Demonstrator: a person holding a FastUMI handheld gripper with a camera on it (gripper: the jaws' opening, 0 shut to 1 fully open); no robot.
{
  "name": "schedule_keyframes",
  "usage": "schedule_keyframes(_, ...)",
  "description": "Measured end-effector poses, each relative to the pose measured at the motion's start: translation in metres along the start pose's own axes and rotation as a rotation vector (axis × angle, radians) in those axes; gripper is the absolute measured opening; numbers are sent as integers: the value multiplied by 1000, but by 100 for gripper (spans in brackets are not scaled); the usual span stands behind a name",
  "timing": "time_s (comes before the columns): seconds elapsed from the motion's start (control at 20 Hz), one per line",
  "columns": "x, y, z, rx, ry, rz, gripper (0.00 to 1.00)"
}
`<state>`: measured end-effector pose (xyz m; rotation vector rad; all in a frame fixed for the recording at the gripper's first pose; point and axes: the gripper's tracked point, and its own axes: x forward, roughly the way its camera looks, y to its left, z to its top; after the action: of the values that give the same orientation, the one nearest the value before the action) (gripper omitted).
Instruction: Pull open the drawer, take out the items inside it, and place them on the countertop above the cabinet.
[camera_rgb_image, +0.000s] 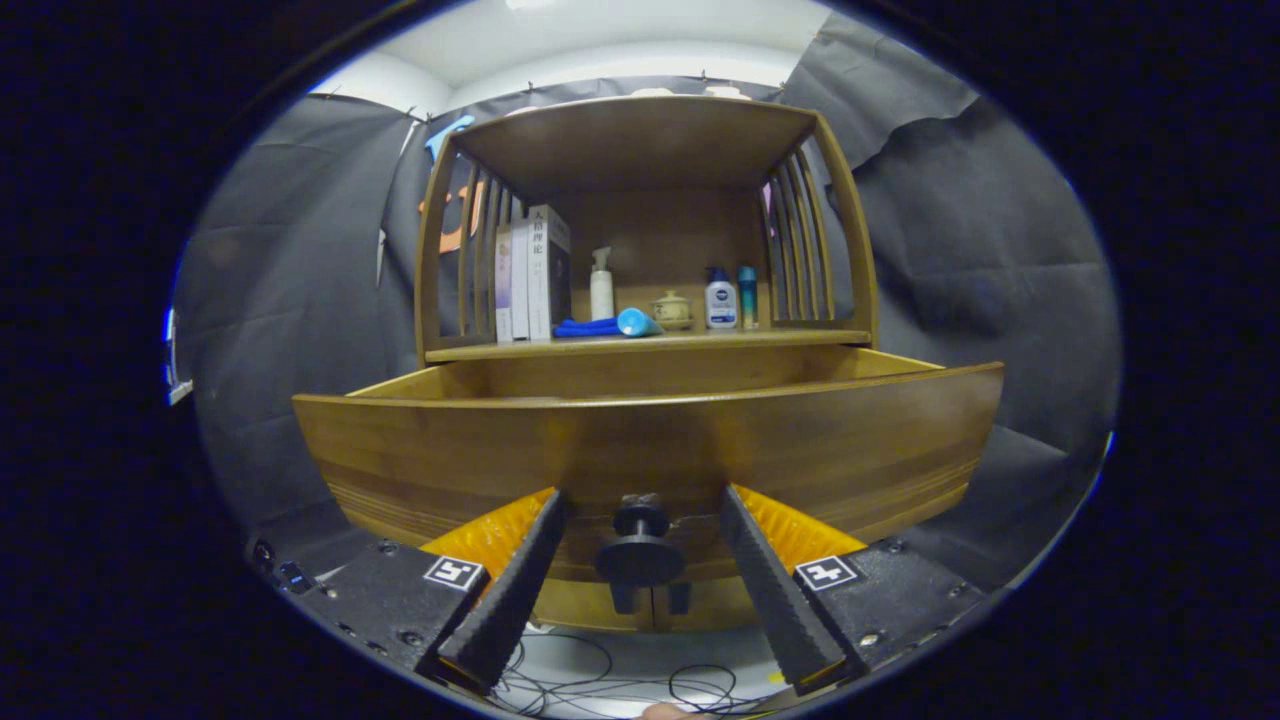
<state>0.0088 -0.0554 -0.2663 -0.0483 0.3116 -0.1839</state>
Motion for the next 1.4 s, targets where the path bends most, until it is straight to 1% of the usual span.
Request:
schedule_keyframes(0.05,2,0,-1,-4,1,-11,99)
schedule_keyframes(0.2,3,2,1,3,-18,-10,99)
schedule_keyframes(0.35,6,2,2,-3,1,-11,99)
schedule_keyframes(0.4,9,2,5,-1,-12,-12,100)
schedule_keyframes(0.45,18,2,7,-4,6,-13,100)
schedule_keyframes(0.55,42,6,17,-8,-2,-14,100)
schedule_keyframes(0.85,70,5,24,-4,27,-10,100)
schedule_keyframes(1.0,91,4,28,5,45,-15,98)
schedule_keyframes(1.4,142,4,41,25,92,-3,98)
